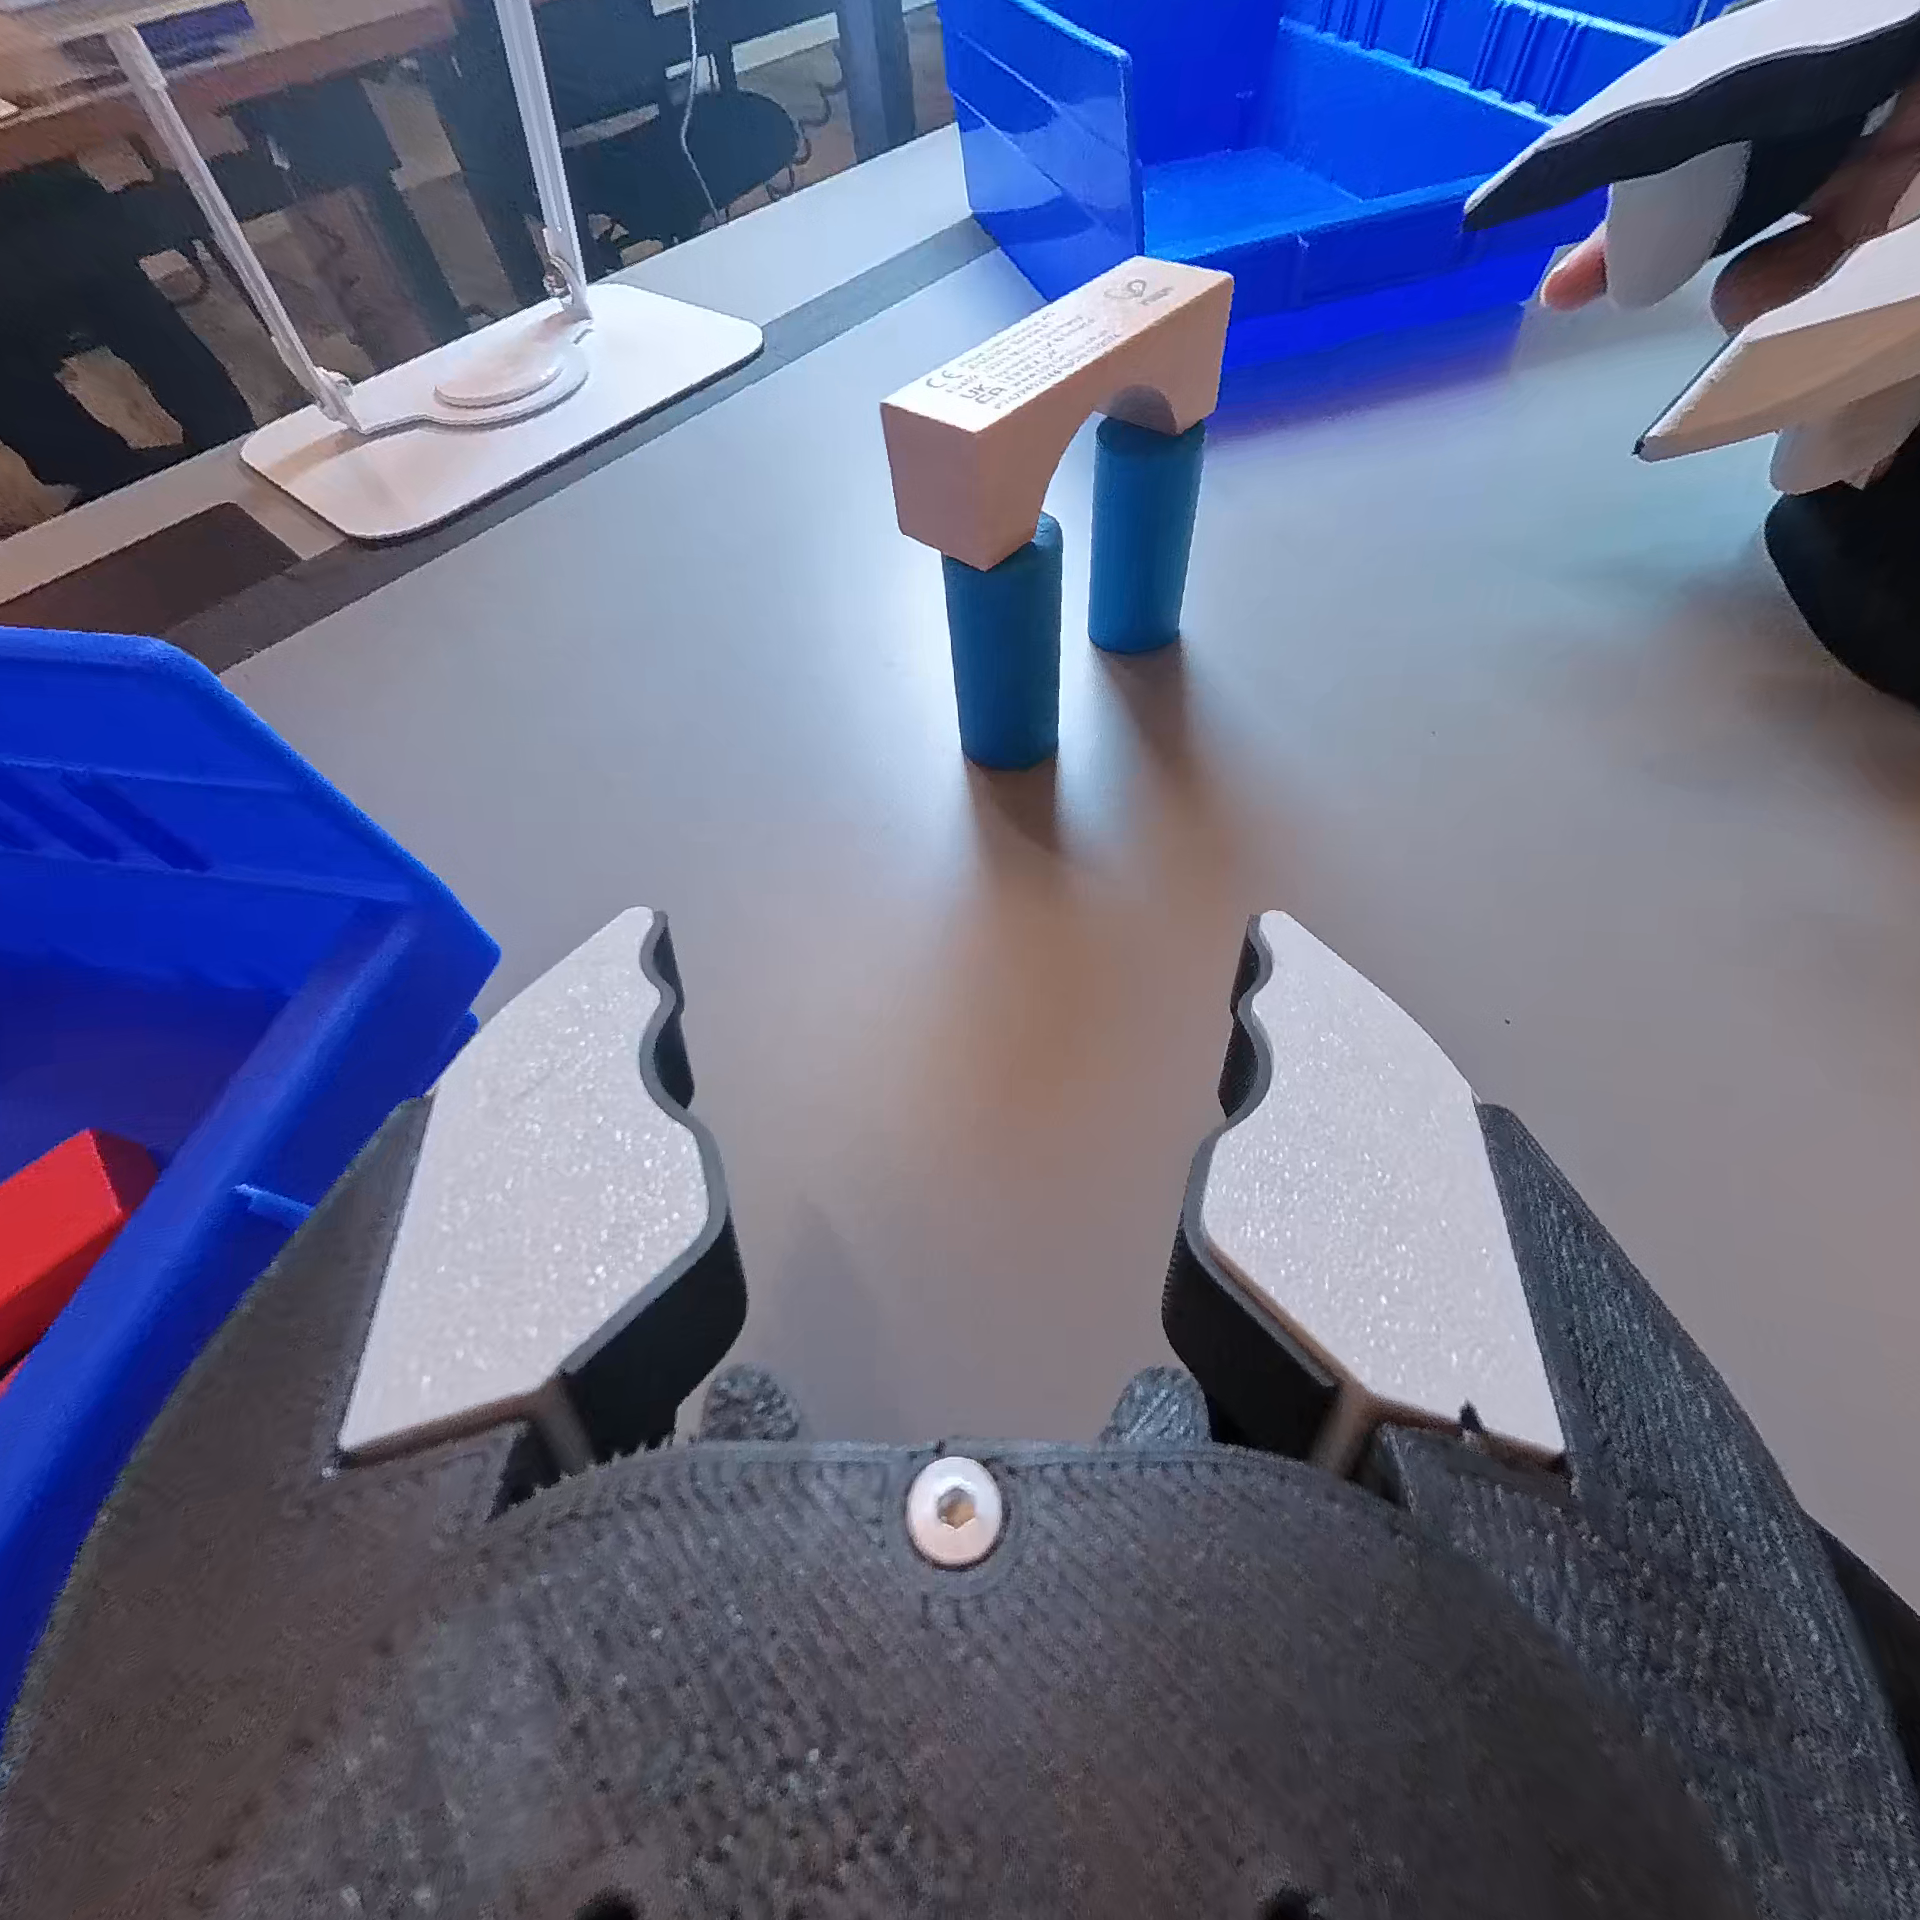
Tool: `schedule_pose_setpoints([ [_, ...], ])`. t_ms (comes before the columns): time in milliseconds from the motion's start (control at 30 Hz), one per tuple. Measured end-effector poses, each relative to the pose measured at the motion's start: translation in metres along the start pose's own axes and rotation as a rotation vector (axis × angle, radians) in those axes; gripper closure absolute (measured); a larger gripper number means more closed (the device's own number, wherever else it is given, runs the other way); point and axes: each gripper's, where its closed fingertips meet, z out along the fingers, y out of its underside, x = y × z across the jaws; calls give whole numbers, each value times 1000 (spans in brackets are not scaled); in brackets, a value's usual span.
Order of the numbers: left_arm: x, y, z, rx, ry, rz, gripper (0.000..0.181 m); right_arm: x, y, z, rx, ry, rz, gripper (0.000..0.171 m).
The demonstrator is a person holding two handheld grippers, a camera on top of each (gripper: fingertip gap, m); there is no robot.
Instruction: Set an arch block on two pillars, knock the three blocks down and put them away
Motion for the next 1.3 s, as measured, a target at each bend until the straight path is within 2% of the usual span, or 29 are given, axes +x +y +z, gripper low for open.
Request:
schedule_pose_setpoints([
  [233, -10, -9, 1, 78, -79, -13, 80, 1, 1, 0, -5, 1, 12, 75],
  [867, -11, -2, 11, 64, -76, -34, 82, 1, 5, 5, -31, 15, -20, 76],
  [1300, -6, -7, 24, 57, -55, 0, 82, 0, 23, 43, -137, 5, -107, 76],
])
